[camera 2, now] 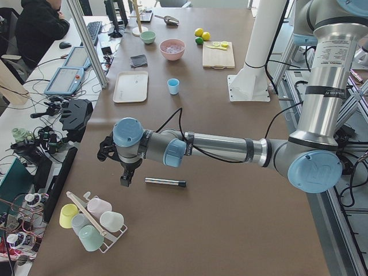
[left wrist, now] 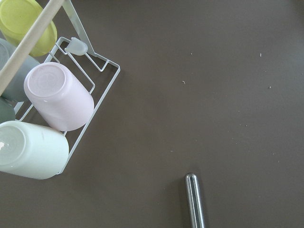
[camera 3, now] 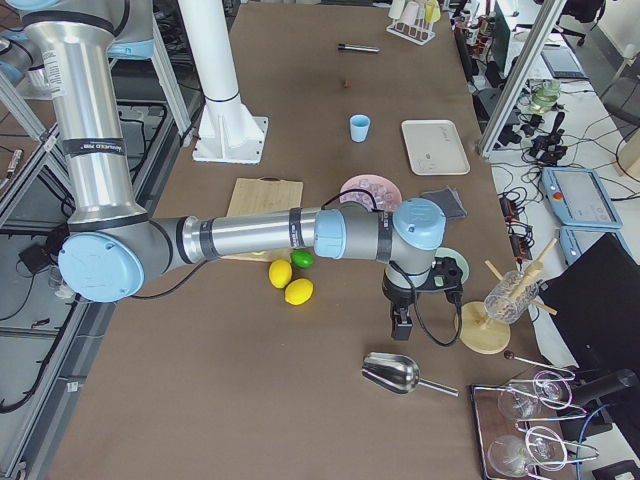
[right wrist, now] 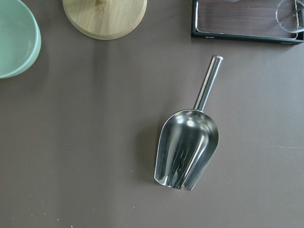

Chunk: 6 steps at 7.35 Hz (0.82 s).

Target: Mash ice and strawberries in cup

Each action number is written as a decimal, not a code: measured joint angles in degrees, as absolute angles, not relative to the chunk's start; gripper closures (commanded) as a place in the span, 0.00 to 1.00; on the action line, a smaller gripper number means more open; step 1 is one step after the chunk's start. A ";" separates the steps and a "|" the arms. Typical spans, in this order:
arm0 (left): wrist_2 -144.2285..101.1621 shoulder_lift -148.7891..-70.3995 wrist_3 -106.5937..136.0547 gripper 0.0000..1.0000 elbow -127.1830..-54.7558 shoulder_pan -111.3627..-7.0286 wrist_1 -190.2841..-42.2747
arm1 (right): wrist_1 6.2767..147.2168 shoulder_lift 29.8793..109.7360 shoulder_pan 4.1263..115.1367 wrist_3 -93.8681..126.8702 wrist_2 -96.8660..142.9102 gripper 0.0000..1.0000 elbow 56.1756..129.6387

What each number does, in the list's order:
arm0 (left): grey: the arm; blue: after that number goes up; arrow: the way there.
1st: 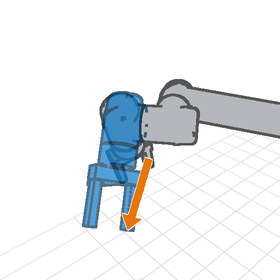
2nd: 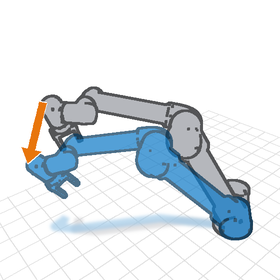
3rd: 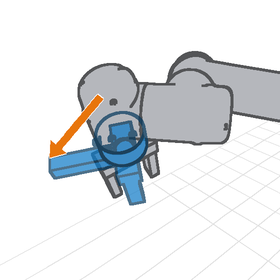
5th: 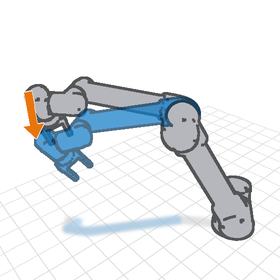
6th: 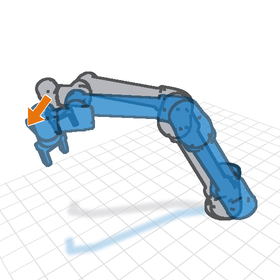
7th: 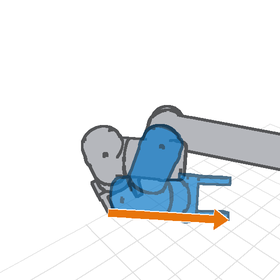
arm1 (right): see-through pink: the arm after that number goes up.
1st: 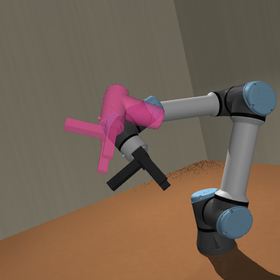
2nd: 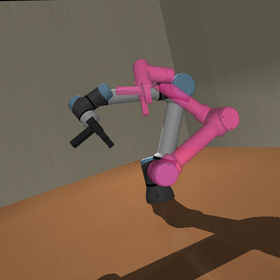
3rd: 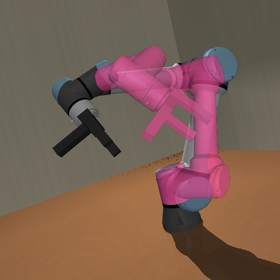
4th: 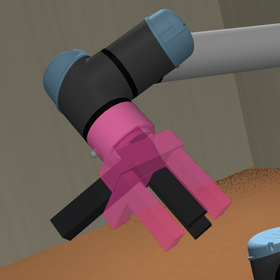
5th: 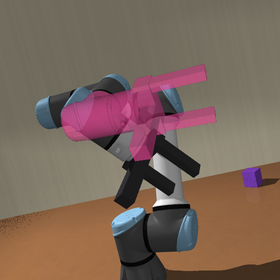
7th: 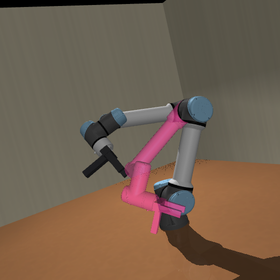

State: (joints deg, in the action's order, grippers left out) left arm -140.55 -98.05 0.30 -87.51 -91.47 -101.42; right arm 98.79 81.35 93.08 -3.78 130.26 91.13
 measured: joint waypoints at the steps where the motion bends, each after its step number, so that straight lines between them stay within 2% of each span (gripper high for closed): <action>1: -140.58 -97.93 0.39 0.02 -87.62 -91.44 -101.90 | 98.79 81.32 93.08 -3.78 130.25 0.01 91.15; 6: -140.07 -97.62 0.64 0.02 -87.92 -91.41 -102.13 | 98.16 81.34 91.45 -2.96 130.86 0.01 93.79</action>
